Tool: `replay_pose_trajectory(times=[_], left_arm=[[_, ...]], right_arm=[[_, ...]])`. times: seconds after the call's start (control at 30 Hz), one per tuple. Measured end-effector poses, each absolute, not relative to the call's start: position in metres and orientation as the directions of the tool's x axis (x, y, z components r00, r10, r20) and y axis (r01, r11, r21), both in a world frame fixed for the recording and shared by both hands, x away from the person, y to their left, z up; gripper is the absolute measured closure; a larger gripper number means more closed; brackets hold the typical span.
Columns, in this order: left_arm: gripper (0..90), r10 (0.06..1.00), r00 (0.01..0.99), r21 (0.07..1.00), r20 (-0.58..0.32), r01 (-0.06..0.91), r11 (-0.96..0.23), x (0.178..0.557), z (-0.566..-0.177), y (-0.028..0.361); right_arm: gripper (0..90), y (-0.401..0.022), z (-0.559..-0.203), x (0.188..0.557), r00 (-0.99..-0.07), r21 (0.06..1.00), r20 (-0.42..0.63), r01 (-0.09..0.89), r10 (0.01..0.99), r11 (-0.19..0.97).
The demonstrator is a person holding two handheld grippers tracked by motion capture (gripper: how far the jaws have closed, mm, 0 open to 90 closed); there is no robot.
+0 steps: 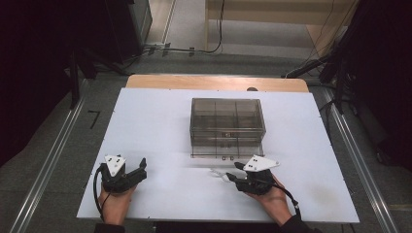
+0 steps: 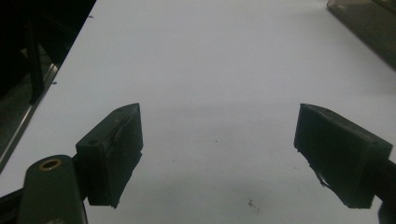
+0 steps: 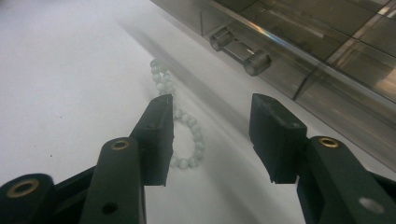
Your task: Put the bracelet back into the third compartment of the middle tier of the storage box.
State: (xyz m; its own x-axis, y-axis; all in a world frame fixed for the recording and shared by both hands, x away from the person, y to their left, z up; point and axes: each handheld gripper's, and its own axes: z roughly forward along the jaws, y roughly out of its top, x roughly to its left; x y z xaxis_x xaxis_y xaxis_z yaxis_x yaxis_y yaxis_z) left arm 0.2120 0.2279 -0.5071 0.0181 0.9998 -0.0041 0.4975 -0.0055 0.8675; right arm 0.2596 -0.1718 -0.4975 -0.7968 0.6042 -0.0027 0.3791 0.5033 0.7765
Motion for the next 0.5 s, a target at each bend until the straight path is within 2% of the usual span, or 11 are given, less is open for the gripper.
replay_pose_trajectory(times=[0.5], left_arm=[[15.7,1.0,0.018,0.868,-0.007,0.496,-0.003,0.212,-0.507,0.229]], right_arm=[[53.4,-0.155,-0.502,0.259,-0.818,0.764,-0.017,0.36,0.575,0.536]])
